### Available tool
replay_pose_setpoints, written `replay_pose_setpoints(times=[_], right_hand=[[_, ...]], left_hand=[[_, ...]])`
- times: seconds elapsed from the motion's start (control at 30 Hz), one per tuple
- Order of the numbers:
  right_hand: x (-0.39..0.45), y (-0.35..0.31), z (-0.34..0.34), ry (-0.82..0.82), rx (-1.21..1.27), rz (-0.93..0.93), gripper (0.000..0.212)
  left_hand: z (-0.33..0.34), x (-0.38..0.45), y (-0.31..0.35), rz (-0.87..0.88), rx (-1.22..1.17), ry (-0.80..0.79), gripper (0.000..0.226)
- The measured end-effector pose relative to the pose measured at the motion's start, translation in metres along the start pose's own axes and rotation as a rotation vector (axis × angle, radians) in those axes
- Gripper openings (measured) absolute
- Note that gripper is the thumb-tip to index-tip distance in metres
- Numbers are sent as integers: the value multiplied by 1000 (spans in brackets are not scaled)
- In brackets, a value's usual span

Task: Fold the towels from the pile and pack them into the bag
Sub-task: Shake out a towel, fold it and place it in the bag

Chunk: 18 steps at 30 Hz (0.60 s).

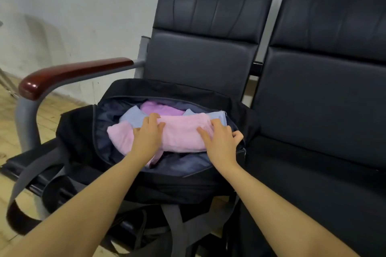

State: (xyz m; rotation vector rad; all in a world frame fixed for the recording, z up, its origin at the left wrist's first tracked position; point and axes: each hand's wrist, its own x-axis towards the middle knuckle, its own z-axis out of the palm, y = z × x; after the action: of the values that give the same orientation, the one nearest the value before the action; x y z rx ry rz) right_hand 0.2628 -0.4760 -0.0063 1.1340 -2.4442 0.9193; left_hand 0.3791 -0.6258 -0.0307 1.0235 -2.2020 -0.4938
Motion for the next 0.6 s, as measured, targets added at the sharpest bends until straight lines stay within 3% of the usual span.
replay_pose_setpoints(times=[0.13,0.23,0.3,0.37,0.43,0.5,0.6], right_hand=[[-10,5,9,-118,-267,19,43],[-15,2,15,-87,-412,-47,52],[-11,3,12,-133,-406,-253,56],[-8,10,8,-397,-376,-384,42],[-11,14,5,-545,-343,-356,43],[-14,13,9,-583,-346,-359,44],[-13,8,16,-646,-388,-367,43]], left_hand=[[12,-6,-6,55,429,-265,29],[20,-7,-11,192,628,-313,33],[22,-5,-16,208,633,-310,38],[25,-3,-18,192,599,-315,43],[27,-5,-21,124,563,-333,46],[26,-5,-21,85,542,-290,48],[24,-14,-15,225,352,-164,50]])
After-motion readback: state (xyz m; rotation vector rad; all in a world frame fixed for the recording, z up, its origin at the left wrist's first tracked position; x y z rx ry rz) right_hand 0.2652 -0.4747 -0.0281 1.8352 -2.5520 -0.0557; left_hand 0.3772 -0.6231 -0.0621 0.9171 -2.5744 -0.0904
